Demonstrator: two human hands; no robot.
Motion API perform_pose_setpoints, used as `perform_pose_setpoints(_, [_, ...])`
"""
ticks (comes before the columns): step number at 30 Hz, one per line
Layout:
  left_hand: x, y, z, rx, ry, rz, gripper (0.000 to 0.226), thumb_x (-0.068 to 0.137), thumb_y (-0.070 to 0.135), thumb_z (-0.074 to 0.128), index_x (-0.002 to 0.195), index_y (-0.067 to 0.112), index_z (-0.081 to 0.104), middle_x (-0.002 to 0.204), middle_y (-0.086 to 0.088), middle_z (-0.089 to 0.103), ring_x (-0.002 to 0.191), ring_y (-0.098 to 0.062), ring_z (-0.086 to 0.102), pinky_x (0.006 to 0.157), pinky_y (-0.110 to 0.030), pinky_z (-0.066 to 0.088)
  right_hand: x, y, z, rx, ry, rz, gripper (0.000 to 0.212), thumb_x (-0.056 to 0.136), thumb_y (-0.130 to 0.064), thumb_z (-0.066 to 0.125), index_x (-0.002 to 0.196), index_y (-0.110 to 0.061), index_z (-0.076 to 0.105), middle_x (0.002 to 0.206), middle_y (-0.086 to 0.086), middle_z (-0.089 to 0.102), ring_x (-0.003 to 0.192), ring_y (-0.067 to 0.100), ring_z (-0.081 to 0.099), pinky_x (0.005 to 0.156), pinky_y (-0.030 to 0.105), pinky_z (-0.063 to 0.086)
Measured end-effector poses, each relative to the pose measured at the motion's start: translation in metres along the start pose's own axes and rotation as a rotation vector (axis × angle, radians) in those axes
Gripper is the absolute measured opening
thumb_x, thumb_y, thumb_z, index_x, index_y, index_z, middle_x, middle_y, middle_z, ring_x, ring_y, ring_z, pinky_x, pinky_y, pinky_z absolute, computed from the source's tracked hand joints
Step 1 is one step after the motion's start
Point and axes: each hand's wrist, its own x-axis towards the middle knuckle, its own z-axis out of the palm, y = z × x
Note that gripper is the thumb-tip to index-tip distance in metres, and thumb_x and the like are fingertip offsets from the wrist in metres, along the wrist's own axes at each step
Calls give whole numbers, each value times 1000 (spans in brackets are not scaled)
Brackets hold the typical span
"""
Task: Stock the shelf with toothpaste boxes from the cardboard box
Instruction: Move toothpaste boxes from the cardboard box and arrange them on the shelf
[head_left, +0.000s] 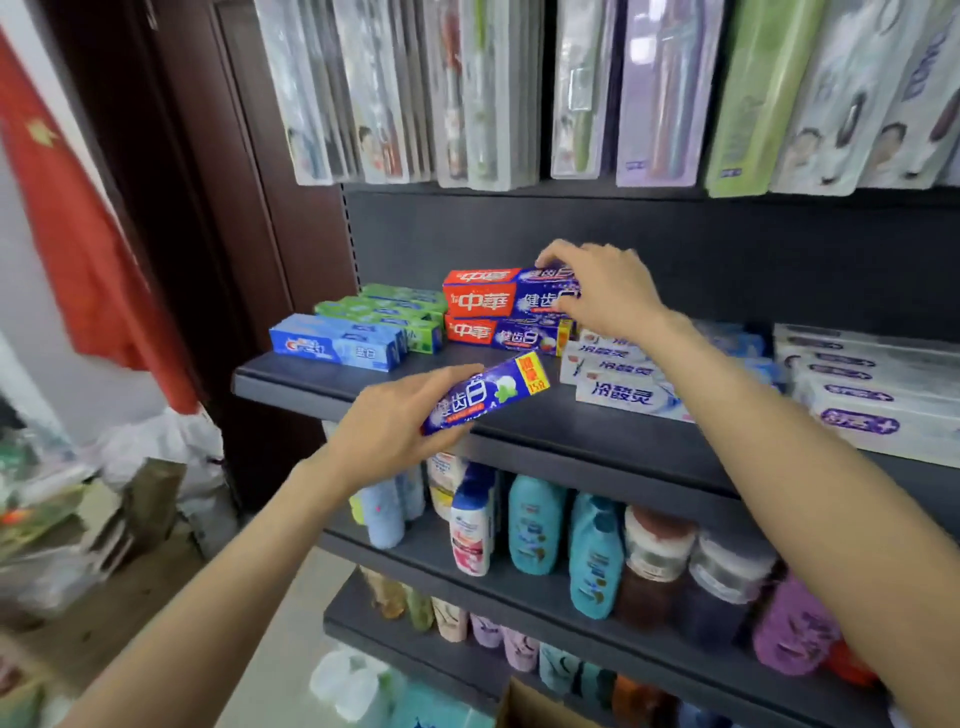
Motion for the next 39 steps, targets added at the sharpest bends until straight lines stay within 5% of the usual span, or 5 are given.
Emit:
perform_pose_setpoints(6, [1,-61,-4,97,-133,72,58,82,60,37,133,35,37,109,9,67,81,-20,64,60,-29,43,53,-34,44,-399,-58,-60,39,85,-18,60,122,-29,53,120,9,58,114,29,48,96,38,32])
perform_pose_setpoints(26, [39,-70,16,4,-25,32,55,89,44,53,137,20,44,120,-3,65,98,-29,63,63,-28,33,41,10,76,132,-131,190,36,84,-24,69,117,-21,55,119,7,61,104,25,58,84,36,46])
perform_pose_setpoints(31, [42,-71,20,-12,-58,29,62,84,51,44,138,22,43,126,-1,62,102,-28,62,66,-30,40,23,20,85,-101,-99,188,19,92,-18,55,109,-20,63,113,4,63,101,23,58,79,34,47])
perform_pose_setpoints(36, [74,-65,12,119,-103,121,56,92,47,50,143,30,35,138,3,50,113,-24,56,78,-34,44,5,3,47,540,5,-7,26,94,-32,54,117,-23,60,115,-6,62,105,6,55,81,20,41])
perform_pose_setpoints(39, [113,-58,21,264,-280,124,57,94,46,47,145,31,28,139,-1,43,119,-25,50,82,-36,43,-2,-2,42,377,-144,-107,41,91,-44,54,129,-32,48,126,-9,58,115,10,51,94,30,42])
